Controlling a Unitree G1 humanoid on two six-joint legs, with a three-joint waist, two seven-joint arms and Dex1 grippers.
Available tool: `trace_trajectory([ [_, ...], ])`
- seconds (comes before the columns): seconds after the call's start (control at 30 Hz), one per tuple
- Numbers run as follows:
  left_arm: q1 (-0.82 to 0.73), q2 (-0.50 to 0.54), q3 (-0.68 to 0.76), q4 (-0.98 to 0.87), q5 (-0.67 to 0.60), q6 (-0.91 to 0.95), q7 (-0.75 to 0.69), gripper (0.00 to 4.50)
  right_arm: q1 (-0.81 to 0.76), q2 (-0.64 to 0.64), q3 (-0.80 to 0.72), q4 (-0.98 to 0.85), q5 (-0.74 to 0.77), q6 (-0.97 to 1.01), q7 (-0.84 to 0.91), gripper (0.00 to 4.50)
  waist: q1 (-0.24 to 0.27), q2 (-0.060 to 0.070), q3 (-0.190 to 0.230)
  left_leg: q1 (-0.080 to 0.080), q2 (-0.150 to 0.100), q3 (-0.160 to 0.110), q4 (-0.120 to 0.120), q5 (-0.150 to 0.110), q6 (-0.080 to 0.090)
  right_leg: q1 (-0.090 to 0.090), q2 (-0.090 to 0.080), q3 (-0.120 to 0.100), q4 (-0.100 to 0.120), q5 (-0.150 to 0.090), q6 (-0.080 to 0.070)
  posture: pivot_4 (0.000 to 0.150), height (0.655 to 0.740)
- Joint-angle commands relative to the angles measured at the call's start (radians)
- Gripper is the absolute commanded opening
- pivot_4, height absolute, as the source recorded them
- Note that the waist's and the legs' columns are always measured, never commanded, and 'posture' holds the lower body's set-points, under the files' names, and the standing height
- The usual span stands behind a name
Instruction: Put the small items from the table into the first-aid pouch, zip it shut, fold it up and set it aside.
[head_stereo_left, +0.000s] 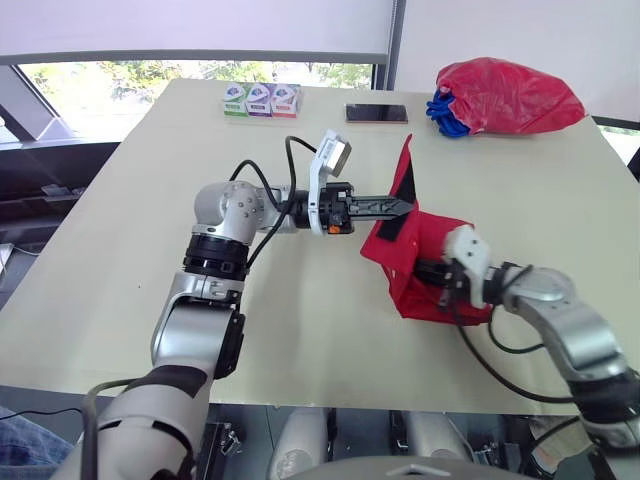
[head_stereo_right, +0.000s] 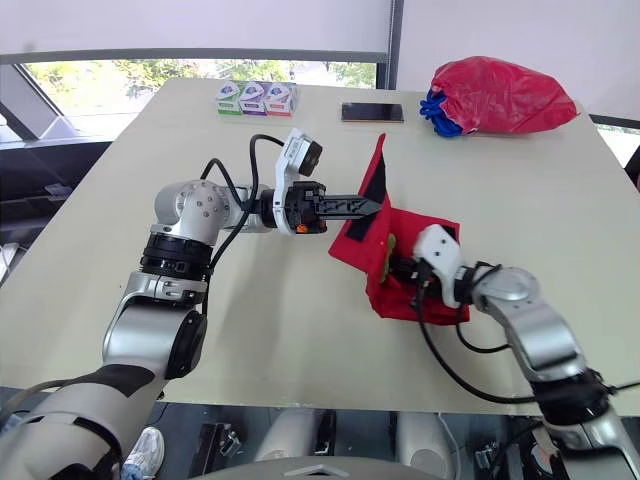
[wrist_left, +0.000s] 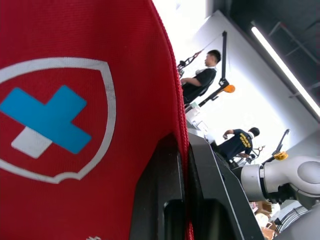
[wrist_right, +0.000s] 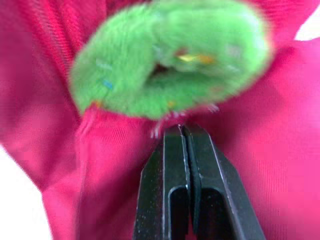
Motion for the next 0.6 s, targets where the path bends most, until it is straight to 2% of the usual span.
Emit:
trace_trajectory([
  [0.03, -0.036, -0.015, -0.032, 0.015, 0.025, -0.042, -0.074, 0.0, 0.065, -0.039, -0.155, -0.16, 0.107, 0.038, -0.007, 0.06, 0.0, 0.0, 0.0, 0.0, 0.0, 0.0, 0.0, 0.0, 0.0, 0.0, 0.0, 0.0, 0.0, 0.0, 0.0, 0.15, 0.74],
  [0.2, -0.053, -0.06, -0.087, 0.066, 0.079, -0.088, -0.131, 0.0, 0.238, -0.063, -0.385, -0.207, 0.148, -0.047, 0.011, 0.06, 0.014, 0.0, 0.0, -0.001, -0.002, -0.002, 0.0, 0.0, 0.001, 0.001, 0.0, -0.002, 0.0, 0.0, 0.001, 0.15, 0.74],
  [0.3, -0.065, -0.115, -0.133, 0.131, 0.136, -0.138, -0.152, 0.0, 0.348, -0.061, -0.55, -0.171, 0.185, -0.13, 0.06, 0.06, 0.025, 0.0, 0.0, -0.001, -0.002, 0.0, 0.001, -0.001, 0.001, 0.0, 0.0, 0.001, -0.001, 0.0, 0.001, 0.15, 0.74],
  [0.4, -0.077, -0.165, -0.153, 0.198, 0.19, -0.207, -0.162, 0.0, 0.407, -0.064, -0.641, -0.121, 0.171, -0.226, 0.084, 0.06, 0.022, 0.001, 0.0, -0.001, -0.002, 0.0, 0.001, 0.0, 0.002, 0.001, 0.001, 0.002, -0.001, -0.001, 0.001, 0.15, 0.74],
  [0.5, -0.089, -0.231, -0.161, 0.277, 0.252, -0.297, -0.148, 0.0, 0.484, -0.067, -0.713, -0.094, 0.201, -0.275, 0.141, 0.86, 0.02, 0.001, 0.0, 0.0, -0.003, 0.0, 0.001, -0.001, 0.002, 0.001, 0.001, 0.002, 0.0, -0.001, 0.001, 0.15, 0.74],
  [0.57, -0.104, -0.266, -0.151, 0.322, 0.274, -0.326, -0.149, 0.0, 0.521, -0.062, -0.744, -0.072, 0.225, -0.307, 0.174, 1.91, 0.021, 0.001, 0.0, 0.0, -0.003, 0.0, 0.001, -0.001, 0.002, 0.001, 0.002, 0.002, 0.0, -0.001, 0.001, 0.15, 0.74],
  [0.6, -0.111, -0.277, -0.145, 0.343, 0.285, -0.338, -0.151, 0.0, 0.527, -0.059, -0.754, -0.061, 0.24, -0.316, 0.18, 2.25, 0.02, 0.001, 0.0, 0.0, -0.003, 0.0, 0.001, -0.001, 0.002, 0.001, 0.002, 0.002, 0.0, -0.001, 0.001, 0.15, 0.74],
])
